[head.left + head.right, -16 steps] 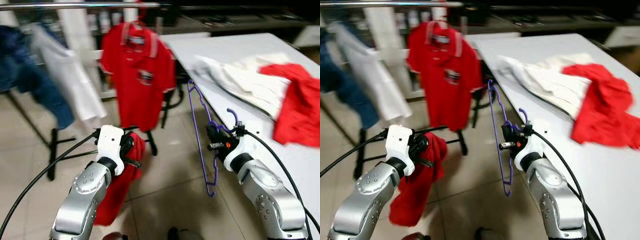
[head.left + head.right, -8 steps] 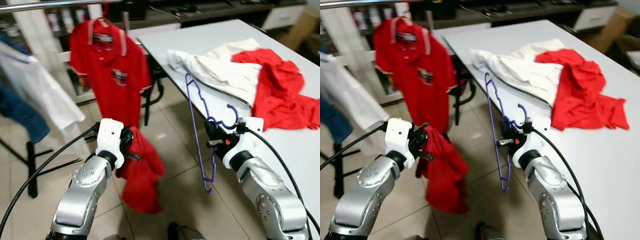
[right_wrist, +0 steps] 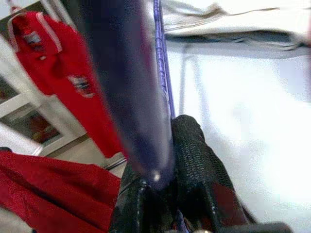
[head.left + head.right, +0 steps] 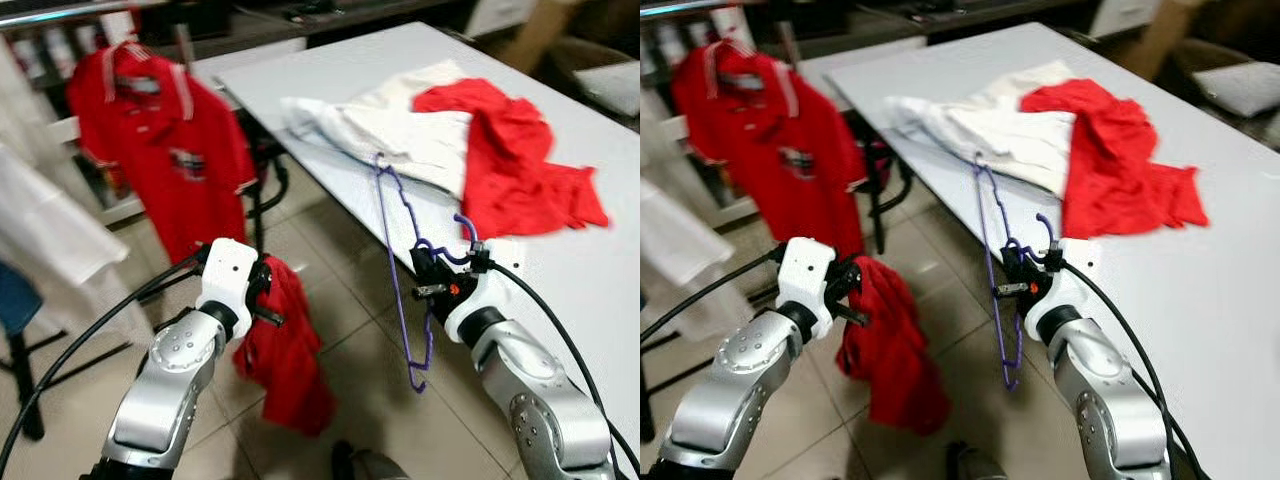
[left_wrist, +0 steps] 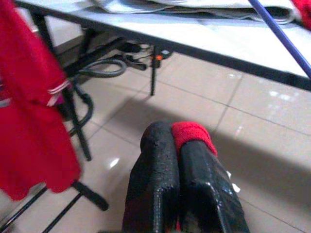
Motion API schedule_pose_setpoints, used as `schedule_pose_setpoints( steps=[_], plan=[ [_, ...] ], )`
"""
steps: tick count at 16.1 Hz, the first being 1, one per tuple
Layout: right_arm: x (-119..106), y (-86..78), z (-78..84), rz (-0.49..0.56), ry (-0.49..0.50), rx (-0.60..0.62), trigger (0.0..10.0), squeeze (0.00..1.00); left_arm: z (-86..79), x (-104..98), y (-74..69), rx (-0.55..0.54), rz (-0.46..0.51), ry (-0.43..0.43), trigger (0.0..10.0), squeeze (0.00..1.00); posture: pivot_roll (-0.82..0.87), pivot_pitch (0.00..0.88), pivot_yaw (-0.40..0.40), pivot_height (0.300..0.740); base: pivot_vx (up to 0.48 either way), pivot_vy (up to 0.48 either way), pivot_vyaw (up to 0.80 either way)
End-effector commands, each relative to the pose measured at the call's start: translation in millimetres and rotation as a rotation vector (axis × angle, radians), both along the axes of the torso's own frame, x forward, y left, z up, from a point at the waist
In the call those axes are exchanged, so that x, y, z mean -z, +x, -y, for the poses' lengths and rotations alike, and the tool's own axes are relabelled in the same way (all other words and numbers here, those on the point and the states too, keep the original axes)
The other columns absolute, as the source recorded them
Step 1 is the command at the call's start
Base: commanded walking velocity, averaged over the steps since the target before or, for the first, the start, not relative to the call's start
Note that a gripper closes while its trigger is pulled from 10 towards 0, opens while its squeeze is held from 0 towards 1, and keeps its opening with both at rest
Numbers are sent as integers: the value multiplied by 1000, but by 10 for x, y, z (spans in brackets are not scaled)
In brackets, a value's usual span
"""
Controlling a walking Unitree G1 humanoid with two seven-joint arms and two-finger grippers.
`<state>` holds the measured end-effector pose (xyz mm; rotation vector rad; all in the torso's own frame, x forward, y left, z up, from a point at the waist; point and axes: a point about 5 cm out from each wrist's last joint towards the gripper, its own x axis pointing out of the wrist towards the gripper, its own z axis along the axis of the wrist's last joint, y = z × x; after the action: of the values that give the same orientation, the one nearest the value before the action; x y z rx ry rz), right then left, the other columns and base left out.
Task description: Hang hanger
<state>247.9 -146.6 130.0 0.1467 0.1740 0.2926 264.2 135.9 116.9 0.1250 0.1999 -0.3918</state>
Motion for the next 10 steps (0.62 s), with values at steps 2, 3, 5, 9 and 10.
schedule_pose_setpoints(
  steps=[2, 3, 5, 9, 10],
  plan=[
    [-54, -35, 68, 16, -10, 32, 10000, 0, 105, -37, 47, 37, 22, -6, 10000, 0, 60, 34, 7, 740, 0, 0, -800],
    [-79, -1, 71, 25, -2, 36, 10000, 0, 117, -45, 46, 36, 28, -12, 10000, 0, 70, 25, -3, 740, 0, 0, -800],
    [-108, 40, 61, 35, 7, 33, 10000, 0, 106, -49, 38, 26, 32, -11, 10000, 0, 86, 17, -13, 740, 0, 0, -800],
    [-104, 69, -57, 22, 14, -20, 10000, 0, -29, -41, 1, -31, 7, -43, 10000, 0, 102, 14, -19, 740, 0, 0, -800],
    [-98, 53, -43, 15, 13, -14, 10000, 0, -27, -34, 4, -28, 3, -44, 10000, 0, 92, 15, -10, 740, 0, 0, -800]
  ],
)
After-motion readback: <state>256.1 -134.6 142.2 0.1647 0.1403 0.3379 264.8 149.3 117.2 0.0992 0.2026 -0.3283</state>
